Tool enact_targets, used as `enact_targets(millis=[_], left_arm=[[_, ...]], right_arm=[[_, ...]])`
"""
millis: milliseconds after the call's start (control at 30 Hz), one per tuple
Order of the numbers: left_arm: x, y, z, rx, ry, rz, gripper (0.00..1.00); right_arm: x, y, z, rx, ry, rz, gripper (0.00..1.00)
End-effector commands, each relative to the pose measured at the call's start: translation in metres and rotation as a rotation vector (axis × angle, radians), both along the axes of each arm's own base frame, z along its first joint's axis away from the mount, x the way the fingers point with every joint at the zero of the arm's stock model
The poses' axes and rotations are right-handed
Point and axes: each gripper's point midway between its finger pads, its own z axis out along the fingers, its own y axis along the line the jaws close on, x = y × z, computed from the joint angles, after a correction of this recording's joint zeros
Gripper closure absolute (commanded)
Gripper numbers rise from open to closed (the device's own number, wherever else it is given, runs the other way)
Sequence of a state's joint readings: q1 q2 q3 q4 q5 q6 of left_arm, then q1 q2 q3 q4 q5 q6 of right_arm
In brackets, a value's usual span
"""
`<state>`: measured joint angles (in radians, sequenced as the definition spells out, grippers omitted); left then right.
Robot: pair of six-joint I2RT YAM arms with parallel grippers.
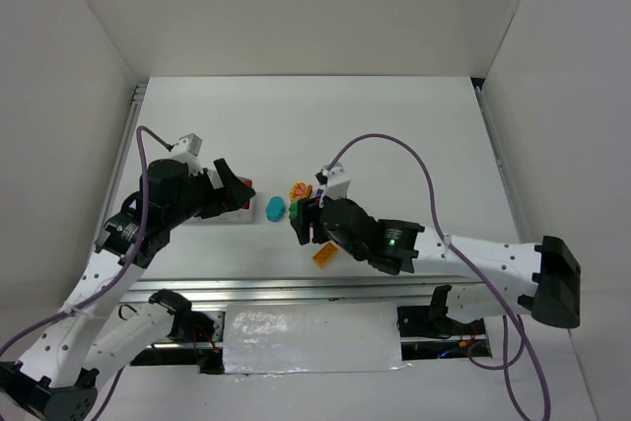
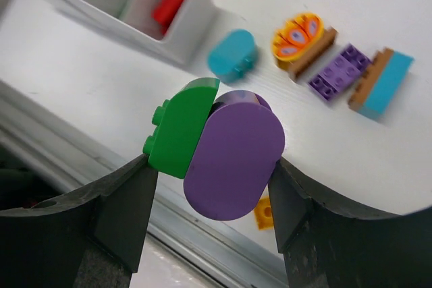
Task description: Sort the legos into containers by color
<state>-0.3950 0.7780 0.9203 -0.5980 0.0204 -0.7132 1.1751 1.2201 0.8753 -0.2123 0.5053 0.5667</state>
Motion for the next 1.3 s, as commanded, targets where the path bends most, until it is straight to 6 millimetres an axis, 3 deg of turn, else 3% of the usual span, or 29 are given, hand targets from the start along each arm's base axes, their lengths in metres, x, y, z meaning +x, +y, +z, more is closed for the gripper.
enact_targets(millis=[0,133,433,767,933,1033,1067,1100,1167,1200,1267], left_arm=[[-0.003,-0.033,0.018,-0.151,-0.024,-0.123,0.0],[-0.011,-0.058,0.022,-0.256,0.003,-0.24,0.0],[-0.022,-0.088,0.02,-0.345,0.027,-0.361,0.0],[-0.03,-0.107,0.013,-0.351,0.042,-0.413,0.03],[-0.028,-0.109,0.004,-0.34,0.053,-0.415,0.15],[-0.028,-0.11,0.002,-0.339,0.052,-0.417,0.36],[-0.028,-0.111,0.003,-0.335,0.049,-0.419,0.54],[-0.028,-0.11,0.004,-0.331,0.044,-0.419,0.62],[-0.027,-0.109,0.009,-0.322,0.024,-0.422,0.82],[-0.028,-0.108,0.008,-0.316,0.028,-0.421,0.89],[-0.028,-0.106,0.015,-0.29,-0.008,-0.438,1.0]], right_arm=[[-0.007,0.017,0.04,0.144,-0.099,0.091,0.82],[-0.012,0.025,0.053,0.165,-0.116,0.124,0.82],[-0.015,0.037,0.067,0.167,-0.152,0.149,0.82],[-0.015,0.045,0.072,0.165,-0.154,0.167,0.81],[-0.021,0.05,0.083,0.208,-0.157,0.204,0.8],[-0.022,0.051,0.082,0.21,-0.152,0.215,0.8],[-0.022,0.052,0.08,0.206,-0.148,0.216,0.79],[-0.023,0.053,0.076,0.198,-0.142,0.221,0.79],[-0.023,0.055,0.071,0.195,-0.129,0.222,0.74],[-0.024,0.056,0.067,0.19,-0.122,0.221,0.67],[-0.025,0.058,0.066,0.213,-0.107,0.223,0.05]])
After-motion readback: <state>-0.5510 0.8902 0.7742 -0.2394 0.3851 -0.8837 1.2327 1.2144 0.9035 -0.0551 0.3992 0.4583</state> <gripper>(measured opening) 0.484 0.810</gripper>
